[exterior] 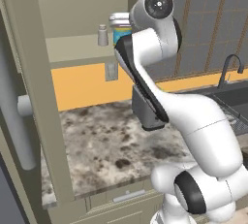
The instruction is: Collect the paprika, mayonnaise, and shaker from the cabinet and place them next to the stove.
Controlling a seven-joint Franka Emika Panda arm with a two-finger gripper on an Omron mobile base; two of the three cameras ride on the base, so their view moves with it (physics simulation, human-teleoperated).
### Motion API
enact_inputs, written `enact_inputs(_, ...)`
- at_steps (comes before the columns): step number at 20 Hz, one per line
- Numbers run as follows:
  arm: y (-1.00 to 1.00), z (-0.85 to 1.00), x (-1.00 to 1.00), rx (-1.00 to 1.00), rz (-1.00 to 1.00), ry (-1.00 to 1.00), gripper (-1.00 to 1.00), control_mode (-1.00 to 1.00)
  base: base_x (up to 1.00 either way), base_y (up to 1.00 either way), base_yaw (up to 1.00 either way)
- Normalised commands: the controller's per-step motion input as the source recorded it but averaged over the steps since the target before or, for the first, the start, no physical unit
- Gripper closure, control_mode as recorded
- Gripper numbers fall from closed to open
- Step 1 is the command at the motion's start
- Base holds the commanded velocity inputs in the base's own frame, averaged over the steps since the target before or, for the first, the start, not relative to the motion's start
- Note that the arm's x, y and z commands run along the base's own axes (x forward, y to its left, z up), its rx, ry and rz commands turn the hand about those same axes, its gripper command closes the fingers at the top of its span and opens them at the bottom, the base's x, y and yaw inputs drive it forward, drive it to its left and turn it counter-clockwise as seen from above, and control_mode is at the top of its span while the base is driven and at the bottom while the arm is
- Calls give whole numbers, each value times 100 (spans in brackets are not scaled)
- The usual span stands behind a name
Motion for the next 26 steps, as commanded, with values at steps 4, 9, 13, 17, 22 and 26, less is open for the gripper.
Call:
enact_inputs(4,0,1,61,0,0,6,-100,-100,0,0,0)
enact_inputs(9,0,0,39,0,0,-11,-100,-100,0,0,0)
enact_inputs(13,0,-6,36,0,0,-11,-100,-100,0,0,0)
enact_inputs(17,0,-8,32,0,0,0,-100,-100,0,0,0)
enact_inputs(22,0,-1,29,0,0,0,-100,-100,0,0,0)
enact_inputs(26,0,0,28,0,0,0,-100,-100,0,0,0)
